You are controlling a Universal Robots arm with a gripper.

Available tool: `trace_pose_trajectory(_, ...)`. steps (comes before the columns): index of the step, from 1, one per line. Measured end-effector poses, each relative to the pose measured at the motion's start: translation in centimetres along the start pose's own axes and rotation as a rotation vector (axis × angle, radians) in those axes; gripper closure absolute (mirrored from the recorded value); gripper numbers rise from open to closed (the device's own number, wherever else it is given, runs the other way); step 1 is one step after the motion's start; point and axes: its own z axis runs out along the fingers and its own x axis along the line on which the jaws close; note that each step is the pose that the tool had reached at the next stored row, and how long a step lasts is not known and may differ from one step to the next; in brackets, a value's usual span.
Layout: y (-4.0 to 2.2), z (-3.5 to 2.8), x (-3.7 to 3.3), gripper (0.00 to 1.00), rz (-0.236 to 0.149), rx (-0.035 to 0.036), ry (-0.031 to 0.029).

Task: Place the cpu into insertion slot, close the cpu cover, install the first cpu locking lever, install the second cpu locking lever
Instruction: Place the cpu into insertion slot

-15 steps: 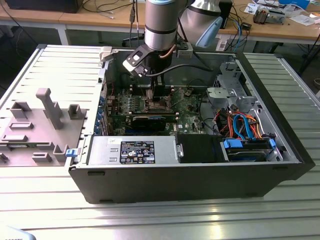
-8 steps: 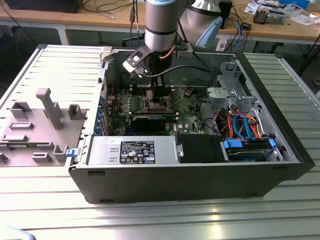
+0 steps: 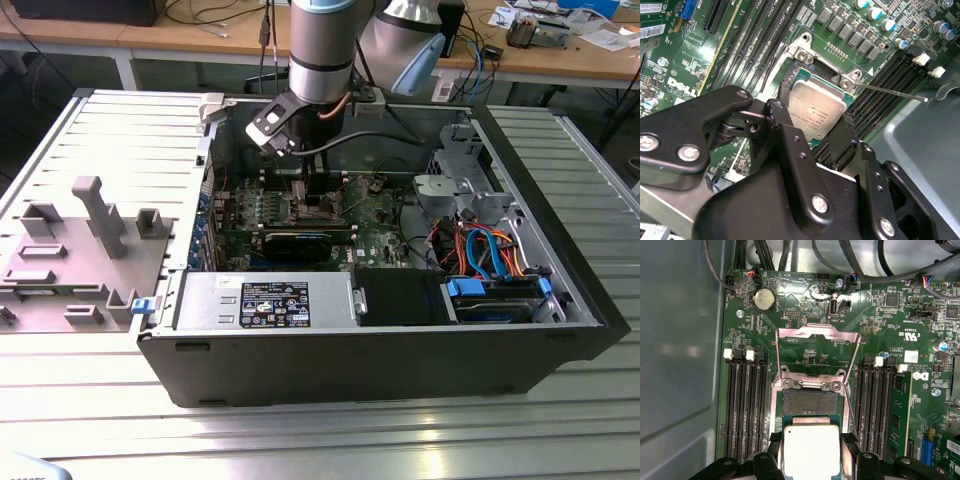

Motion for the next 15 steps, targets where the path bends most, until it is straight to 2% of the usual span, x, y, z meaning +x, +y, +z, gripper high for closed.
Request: trace_pose_trajectory(15, 0.0, 0.29, 0.0, 0.45, 0.0, 0.0, 0.0)
